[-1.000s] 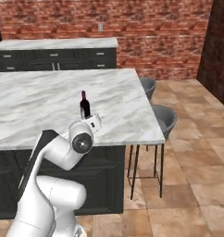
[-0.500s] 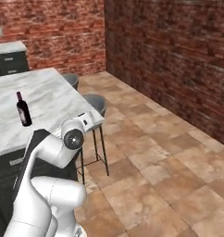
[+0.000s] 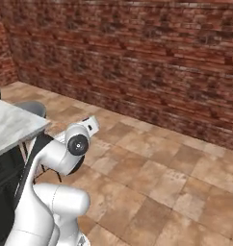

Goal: Move the drinks to the dining counter.

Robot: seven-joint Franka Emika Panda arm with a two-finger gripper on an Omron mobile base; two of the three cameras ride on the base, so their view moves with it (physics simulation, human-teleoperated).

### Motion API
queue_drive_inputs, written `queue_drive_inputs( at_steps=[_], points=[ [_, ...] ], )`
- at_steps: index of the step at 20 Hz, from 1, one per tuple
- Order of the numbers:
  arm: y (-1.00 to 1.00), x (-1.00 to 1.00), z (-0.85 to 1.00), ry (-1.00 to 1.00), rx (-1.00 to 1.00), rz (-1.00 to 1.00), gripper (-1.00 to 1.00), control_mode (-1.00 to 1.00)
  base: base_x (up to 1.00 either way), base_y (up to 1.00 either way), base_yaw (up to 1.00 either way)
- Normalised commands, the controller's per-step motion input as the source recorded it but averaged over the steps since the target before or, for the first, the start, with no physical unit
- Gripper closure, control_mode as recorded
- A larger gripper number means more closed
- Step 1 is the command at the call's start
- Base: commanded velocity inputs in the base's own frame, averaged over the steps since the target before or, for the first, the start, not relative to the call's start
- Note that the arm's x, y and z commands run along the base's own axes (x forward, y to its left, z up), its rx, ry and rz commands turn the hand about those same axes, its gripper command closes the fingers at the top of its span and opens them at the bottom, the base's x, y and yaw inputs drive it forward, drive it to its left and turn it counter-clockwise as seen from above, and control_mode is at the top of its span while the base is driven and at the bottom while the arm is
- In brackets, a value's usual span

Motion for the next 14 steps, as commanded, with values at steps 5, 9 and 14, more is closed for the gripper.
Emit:
queue_drive_inputs(
  at_steps=[5,9,14],
  points=[
    [0.00,0.00,0.00,0.00,0.00,0.00,-1.00,1.00,-1.00,-0.06,-0.53],
    [0.00,0.00,0.00,0.00,0.00,0.00,-1.00,1.00,-1.00,-0.10,-0.49],
    [0.00,0.00,0.00,0.00,0.00,0.00,-1.00,1.00,-1.00,-0.03,-0.49]
  ],
)
